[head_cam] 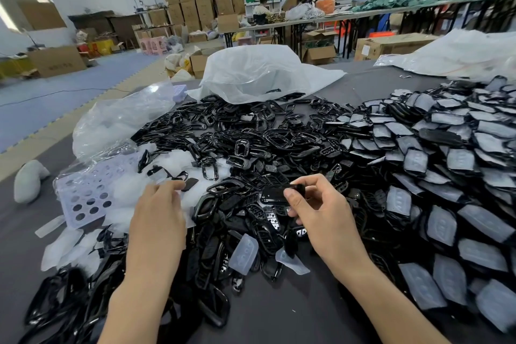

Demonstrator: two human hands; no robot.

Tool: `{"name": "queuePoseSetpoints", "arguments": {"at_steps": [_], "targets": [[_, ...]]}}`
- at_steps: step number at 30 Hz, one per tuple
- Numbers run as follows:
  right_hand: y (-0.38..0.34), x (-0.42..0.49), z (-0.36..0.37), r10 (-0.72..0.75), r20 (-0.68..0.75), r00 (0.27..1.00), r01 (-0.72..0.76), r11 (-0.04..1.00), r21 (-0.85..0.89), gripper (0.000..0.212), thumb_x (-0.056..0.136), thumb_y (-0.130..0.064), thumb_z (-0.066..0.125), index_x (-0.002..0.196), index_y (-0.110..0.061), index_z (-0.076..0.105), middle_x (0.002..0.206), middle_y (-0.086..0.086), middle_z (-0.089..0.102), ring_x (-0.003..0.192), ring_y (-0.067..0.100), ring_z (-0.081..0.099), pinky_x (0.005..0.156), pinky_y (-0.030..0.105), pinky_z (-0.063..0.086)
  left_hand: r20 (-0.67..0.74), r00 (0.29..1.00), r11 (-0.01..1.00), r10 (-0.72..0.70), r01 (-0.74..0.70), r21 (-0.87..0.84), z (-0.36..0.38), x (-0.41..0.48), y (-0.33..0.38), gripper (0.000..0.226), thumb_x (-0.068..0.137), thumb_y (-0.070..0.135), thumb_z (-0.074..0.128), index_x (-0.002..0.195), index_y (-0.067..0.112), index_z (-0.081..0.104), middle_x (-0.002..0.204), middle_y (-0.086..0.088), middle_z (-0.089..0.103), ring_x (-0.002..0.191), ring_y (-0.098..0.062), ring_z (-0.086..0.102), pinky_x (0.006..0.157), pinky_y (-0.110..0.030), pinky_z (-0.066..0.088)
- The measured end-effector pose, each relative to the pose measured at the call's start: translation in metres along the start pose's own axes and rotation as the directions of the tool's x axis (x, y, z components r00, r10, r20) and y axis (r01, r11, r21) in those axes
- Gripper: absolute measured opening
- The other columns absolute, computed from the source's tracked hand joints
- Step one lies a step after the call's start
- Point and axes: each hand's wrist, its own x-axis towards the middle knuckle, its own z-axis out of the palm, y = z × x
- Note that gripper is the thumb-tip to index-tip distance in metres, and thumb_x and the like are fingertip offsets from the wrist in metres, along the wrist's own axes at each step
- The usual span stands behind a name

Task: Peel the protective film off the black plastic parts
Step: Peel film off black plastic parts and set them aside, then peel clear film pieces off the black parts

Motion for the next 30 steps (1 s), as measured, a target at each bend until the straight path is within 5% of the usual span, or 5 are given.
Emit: {"name": "queuePoseSetpoints", "arguments": {"at_steps": [4,11,18,24,30], "targets": [[0.000,-0.001,0.001,0.007,0.006,1.000,-0.007,1.000,0.004,0.010,0.094,-0.035,0.069,0.094,-0.043,0.062,0.086,-0.014,0.070,0.076,0.006,0.071,0.076,0.032,0.058,-0.034,0.983,0.984,0.178,-0.179,-0.019,-0.005,0.000,0.012,0.018,0.098,0.021,0.054,0.110,0.024,0.068,0.103,0.005,0.063,0.098,-0.020,0.055,0.087,-0.039,0.045],[0.000,0.000,0.001,0.015,-0.006,1.000,-0.015,1.000,-0.003,0.009,0.094,-0.036,0.069,0.094,-0.043,0.062,0.089,-0.014,0.070,0.077,0.007,0.072,0.076,0.032,0.058,0.561,0.719,0.890,0.409,-0.450,-0.073,0.002,-0.016,0.019,0.015,0.087,0.056,0.062,0.101,0.050,0.062,0.104,0.030,0.046,0.108,0.011,0.030,0.095,-0.019,0.027],[-0.004,0.001,0.002,0.071,-0.019,0.997,-0.069,0.992,0.109,0.012,0.094,-0.026,0.070,0.091,-0.036,0.065,0.084,-0.008,0.072,0.075,0.011,0.073,0.065,0.022,0.057,0.349,0.854,0.890,0.385,-0.245,-0.384,0.005,-0.013,0.030,0.015,0.093,0.024,0.067,0.085,0.037,0.064,0.088,0.018,0.065,0.085,-0.001,0.059,0.076,-0.015,0.044],[-0.011,0.002,0.001,0.195,0.054,0.979,-0.200,0.905,0.376,0.010,0.092,-0.013,0.071,0.097,-0.008,0.065,0.078,0.002,0.075,0.076,0.016,0.076,0.065,0.020,0.058,0.347,0.912,0.553,0.219,0.177,-0.814,0.017,-0.023,0.054,0.011,0.091,0.007,0.068,0.090,0.018,0.070,0.077,-0.006,0.074,0.070,-0.016,0.071,0.068,-0.021,0.057],[-0.015,-0.001,0.003,0.219,0.155,0.963,-0.265,0.867,0.422,0.014,0.088,-0.017,0.076,0.095,-0.011,0.066,0.080,0.005,0.074,0.079,0.018,0.074,0.075,0.024,0.060,0.259,0.959,0.580,0.118,0.145,-0.801,0.033,-0.033,0.061,0.013,0.089,0.015,0.073,0.083,0.026,0.070,0.100,0.004,0.070,0.075,-0.011,0.070,0.070,-0.022,0.056]]}}
